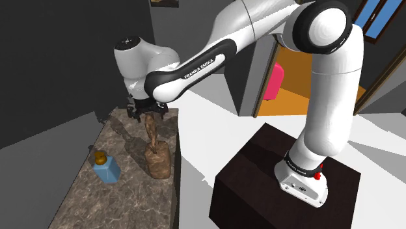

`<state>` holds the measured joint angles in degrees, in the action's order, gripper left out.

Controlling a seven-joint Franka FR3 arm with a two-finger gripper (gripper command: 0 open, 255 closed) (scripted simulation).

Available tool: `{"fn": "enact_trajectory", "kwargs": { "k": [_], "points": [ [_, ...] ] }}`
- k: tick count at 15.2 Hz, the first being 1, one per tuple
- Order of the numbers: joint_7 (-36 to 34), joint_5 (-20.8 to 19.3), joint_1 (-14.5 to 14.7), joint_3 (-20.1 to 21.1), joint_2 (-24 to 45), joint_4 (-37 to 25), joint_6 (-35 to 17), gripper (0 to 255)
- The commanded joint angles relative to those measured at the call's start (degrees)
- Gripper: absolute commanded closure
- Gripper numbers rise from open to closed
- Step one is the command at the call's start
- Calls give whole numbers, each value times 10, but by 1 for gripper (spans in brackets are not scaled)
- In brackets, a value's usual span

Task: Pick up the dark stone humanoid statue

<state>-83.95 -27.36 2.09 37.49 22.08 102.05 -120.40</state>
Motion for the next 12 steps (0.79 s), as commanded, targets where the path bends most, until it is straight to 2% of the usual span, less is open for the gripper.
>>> {"fn": "enact_trajectory", "kwargs": {
  "k": [1, 11, 12],
  "points": [
    [-34, -35, 30, -20, 51, -58, 18, 0],
    [-55, -59, 38, -35, 78, -39, -22, 0],
    [-55, -59, 38, -35, 77, -38, -23, 255]
  ]
}}
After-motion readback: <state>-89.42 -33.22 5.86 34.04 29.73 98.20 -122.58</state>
